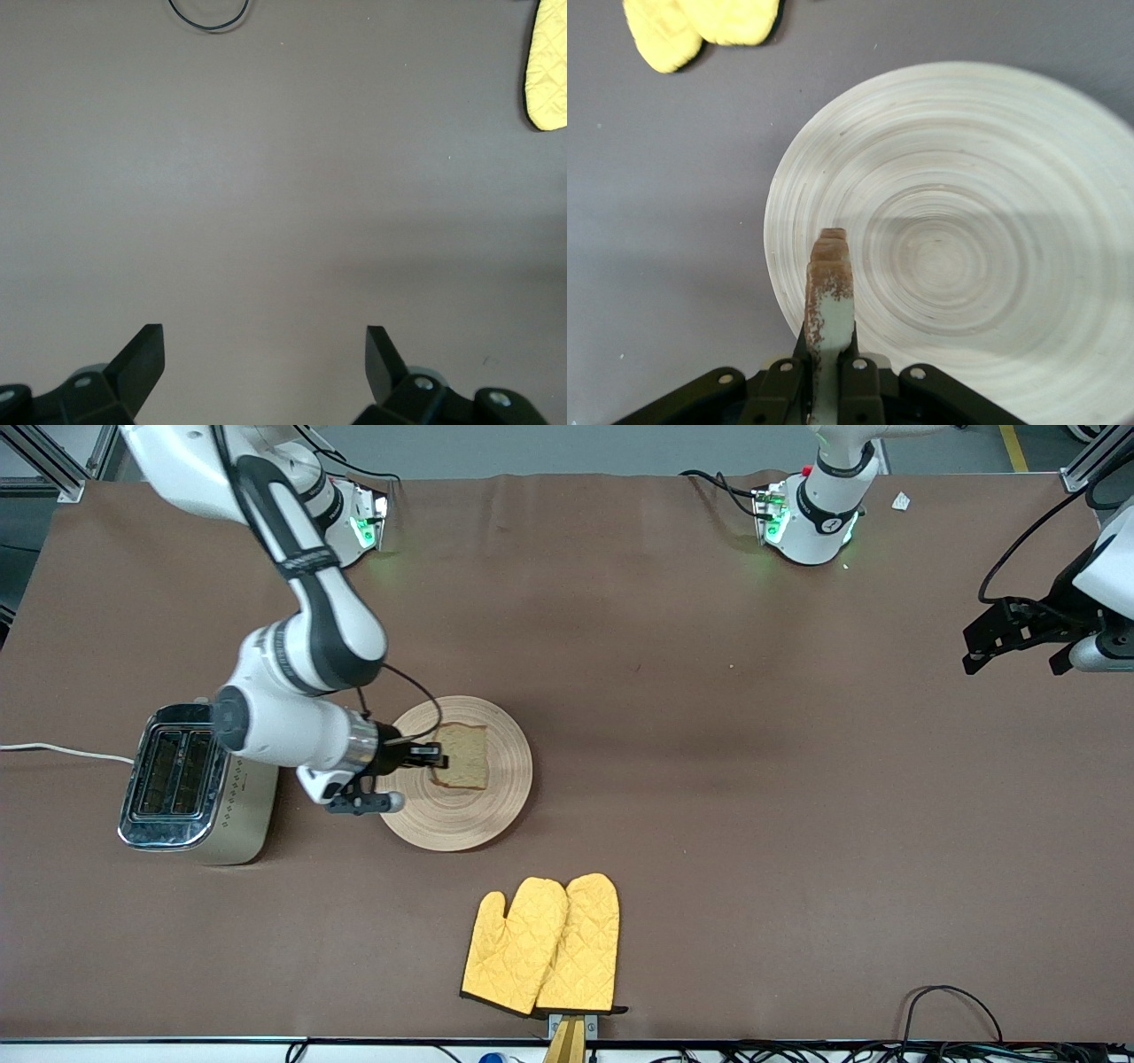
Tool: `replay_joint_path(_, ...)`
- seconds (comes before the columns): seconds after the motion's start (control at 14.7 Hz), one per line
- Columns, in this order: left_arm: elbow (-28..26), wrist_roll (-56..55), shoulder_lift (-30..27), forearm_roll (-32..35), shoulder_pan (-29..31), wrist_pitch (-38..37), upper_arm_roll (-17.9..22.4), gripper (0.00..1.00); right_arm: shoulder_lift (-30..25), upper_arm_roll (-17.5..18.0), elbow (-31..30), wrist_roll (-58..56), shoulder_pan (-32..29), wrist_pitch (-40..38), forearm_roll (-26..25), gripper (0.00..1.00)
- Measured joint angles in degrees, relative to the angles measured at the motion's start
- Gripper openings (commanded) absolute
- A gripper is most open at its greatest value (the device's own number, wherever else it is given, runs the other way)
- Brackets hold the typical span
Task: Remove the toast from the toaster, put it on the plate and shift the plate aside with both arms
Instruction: 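Release the toast onto the plate while the left gripper reaches toward the plate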
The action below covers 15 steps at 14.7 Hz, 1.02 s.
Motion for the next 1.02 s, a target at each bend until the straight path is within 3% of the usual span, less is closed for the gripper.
replay_joint_path(0.2, 0.0, 0.0, 0.01, 0.0, 0.01, -0.03, 0.0, 1.0, 2.81, -1.26, -0.82, -4.6, -1.12, 1.47, -0.14, 0.0)
replay_joint_path(0.27, -0.01, 0.0, 0.07, 0.0, 0.02, -0.07, 0.0, 1.0, 3.19, -1.74, -1.72, -8.53, -2.85, 1.17, -0.14, 0.09)
replay_joint_path(0.41, -0.04, 0.0, 0.58, 0.0, 0.01, -0.24, 0.0, 1.0, 3.3, -2.24, -3.91, -14.31, -7.21, -0.59, -0.14, 0.82)
replay_joint_path(0.48, -0.05, 0.04, 1.07, 0.0, -0.01, -0.47, 0.0, 1.0, 3.29, -2.66, -4.39, -15.73, -8.66, -1.86, -0.29, 1.0)
replay_joint_path(0.68, -0.27, 0.24, 3.65, -4.06, -0.35, -3.13, -0.16, 1.0, 2.66, -3.34, -4.42, -16.3, -9.05, -2.93, -2.74, 1.0)
replay_joint_path(0.88, -1.86, -0.5, 9.35, -19.31, -0.46, -2.98, -0.19, 1.0, 0.41, -3.26, -3.61, -11.97, -7.91, -4.85, -5.72, 1.0)
replay_joint_path(1.02, -2.24, -1.71, 14.86, -27.6, -1.46, 0.71, -0.28, 1.0, -2.89, -3.56, -0.82, -6.71, -7.91, -10.46, -12.77, 1.0)
